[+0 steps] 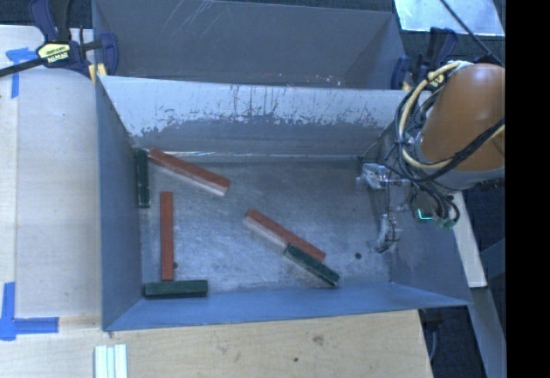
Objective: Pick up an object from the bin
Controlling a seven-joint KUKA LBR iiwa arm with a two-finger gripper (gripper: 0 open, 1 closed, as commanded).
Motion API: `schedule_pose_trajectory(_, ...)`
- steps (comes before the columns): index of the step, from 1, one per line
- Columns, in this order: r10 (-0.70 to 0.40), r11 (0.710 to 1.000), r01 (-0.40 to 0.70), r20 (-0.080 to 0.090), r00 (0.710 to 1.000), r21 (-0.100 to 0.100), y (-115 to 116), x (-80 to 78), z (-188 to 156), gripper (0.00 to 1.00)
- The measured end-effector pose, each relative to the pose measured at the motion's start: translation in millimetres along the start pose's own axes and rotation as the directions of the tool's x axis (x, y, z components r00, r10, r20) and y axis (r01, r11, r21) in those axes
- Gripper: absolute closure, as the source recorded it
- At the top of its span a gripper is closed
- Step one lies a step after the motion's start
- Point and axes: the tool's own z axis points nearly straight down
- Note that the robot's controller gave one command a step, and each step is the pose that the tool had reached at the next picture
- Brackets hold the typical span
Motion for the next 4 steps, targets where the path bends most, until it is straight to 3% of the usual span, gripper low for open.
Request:
schedule_pose_trajectory(1, -0.024, 1.0, 0.024, -0.001, 1.0, -0.004, 78.7, 28.2, 61.5, 0.0)
schedule_pose_trajectory(2, -0.023, 1.0, 0.023, 0.005, 1.0, -0.001, 99.5, 41.1, 75.6, 0.0)
schedule_pose_trajectory(3, -0.023, 1.0, 0.023, 0.006, 1.0, 0.001, 98.1, 40.6, 74.7, 1.0)
schedule_pose_trajectory(4, 0.023, 1.0, -0.023, 0.017, 1.0, -0.001, 108.2, 28.8, -75.7, 1.0)
